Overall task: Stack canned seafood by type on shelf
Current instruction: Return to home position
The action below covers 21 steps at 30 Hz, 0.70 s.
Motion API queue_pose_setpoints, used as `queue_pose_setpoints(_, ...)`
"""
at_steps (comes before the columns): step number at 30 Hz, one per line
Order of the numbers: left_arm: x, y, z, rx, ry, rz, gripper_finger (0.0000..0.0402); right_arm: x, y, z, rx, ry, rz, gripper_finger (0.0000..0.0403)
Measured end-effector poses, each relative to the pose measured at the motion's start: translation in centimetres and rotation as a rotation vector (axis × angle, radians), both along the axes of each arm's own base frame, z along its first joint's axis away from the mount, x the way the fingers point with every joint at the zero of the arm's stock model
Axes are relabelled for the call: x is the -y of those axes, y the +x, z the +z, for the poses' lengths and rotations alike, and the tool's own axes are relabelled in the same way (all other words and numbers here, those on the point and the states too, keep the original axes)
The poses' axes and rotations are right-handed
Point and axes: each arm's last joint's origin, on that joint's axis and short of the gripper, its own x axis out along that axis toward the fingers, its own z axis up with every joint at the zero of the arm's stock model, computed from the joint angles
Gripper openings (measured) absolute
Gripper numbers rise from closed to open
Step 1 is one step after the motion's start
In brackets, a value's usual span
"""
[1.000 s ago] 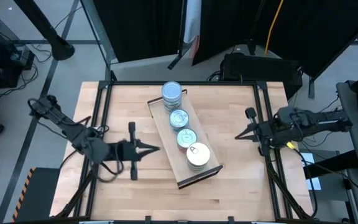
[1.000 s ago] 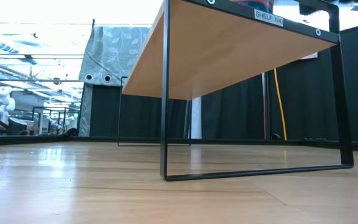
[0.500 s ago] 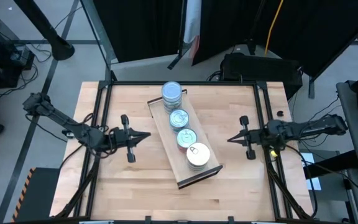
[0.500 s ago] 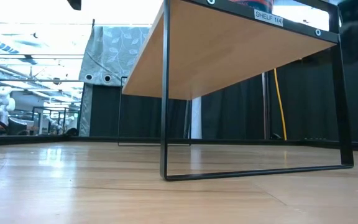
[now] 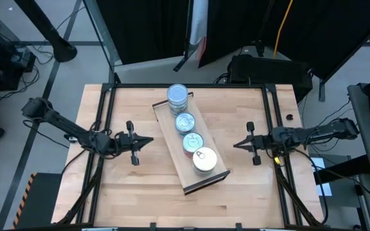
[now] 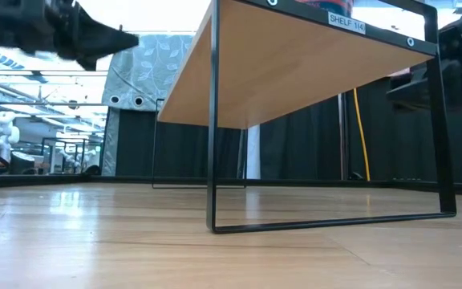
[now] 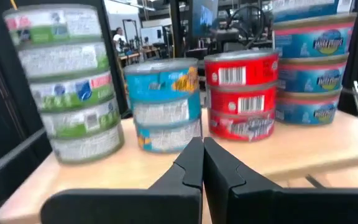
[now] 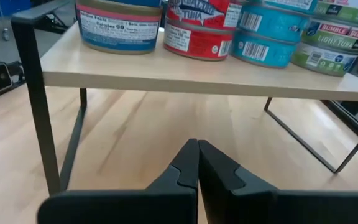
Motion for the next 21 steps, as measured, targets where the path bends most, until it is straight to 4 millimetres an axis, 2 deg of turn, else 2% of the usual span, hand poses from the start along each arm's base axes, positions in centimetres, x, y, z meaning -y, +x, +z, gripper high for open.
queue_pose_setpoints(9, -1.0, -2.2, -2.9, 0.069, -0.022, 0.005, 0.0002, 0.0, -0.2, 0.2, 0.020, 0.027, -0.002, 0.0000)
queue_pose_setpoints(21, -1.8, -2.5, -2.1, 0.103, 0.063, 0.073, 0.0002, 0.1, -0.8, 0.7, 0.074, 0.095, -0.007, 0.0000)
